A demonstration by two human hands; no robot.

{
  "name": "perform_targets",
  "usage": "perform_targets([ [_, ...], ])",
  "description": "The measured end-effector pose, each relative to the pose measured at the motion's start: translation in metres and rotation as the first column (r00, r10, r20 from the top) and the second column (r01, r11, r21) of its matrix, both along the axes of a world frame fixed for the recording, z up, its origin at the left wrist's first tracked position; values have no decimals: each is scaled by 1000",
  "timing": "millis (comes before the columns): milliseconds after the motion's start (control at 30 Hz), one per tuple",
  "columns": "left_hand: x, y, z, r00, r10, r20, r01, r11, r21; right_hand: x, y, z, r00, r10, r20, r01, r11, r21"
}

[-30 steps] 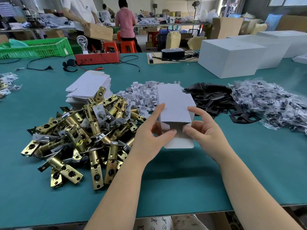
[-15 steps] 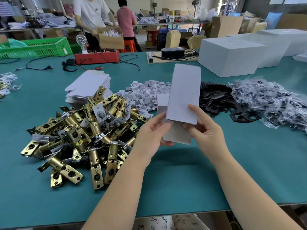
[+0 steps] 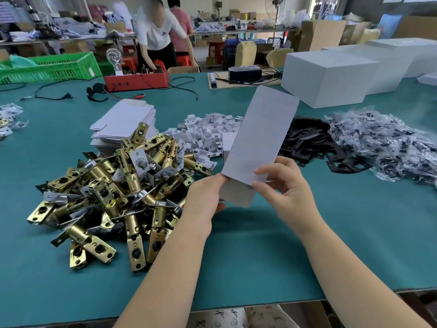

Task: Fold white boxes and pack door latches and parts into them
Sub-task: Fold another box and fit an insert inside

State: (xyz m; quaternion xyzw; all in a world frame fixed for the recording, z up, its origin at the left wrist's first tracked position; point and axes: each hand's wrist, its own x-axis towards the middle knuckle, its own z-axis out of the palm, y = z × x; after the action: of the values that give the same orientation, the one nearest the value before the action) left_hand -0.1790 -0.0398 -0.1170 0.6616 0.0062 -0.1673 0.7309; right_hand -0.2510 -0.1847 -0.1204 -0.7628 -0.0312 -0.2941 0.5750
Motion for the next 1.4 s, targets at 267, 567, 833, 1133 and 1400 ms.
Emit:
perform_targets([
  [267,0,5,6,946,-253,-205,161,910,-382,3,1,0,993,-115,4,115,993,-21],
  [567,-6,5,7,883,-434,179,451,679,-580,3,-2,5,999,48,-20,-38,933,358],
  [833,-12,1,5,862,-445,244,506,714,-484,1,0,3,997,64,-30,-49,930,364],
  [1133,-18,0,1,700,-312,643,233,950,207,1,-5,3,999,20,-29,-8,930,368],
  [1400,-15,3,3,604,-372,705,177,925,336,-3,-13,7,990,123,-69,-92,933,347],
])
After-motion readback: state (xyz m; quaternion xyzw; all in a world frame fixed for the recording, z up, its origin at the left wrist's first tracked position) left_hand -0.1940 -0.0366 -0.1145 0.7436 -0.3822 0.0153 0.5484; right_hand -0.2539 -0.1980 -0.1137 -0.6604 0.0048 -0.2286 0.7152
